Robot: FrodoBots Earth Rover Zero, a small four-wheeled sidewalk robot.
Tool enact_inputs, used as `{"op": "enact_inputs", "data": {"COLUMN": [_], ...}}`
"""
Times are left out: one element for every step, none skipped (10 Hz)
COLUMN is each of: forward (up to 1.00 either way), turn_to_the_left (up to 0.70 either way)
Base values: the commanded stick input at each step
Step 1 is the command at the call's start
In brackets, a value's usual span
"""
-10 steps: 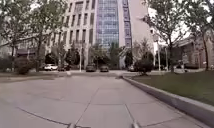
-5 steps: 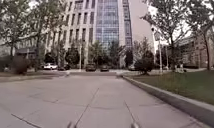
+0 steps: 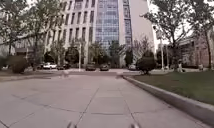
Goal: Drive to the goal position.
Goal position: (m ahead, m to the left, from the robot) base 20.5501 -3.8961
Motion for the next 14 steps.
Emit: {"op": "enact_inputs", "data": {"forward": [0.70,0.70,0.70,0.70,0.70,0.70,0.70,0.70,0.70,0.70,0.70,0.70,0.70,0.70], "turn_to_the_left": [0.00,0.00,0.00,0.00,0.00,0.00,0.00,0.00,0.00,0.00,0.00,0.00,0.00,-0.06]}}
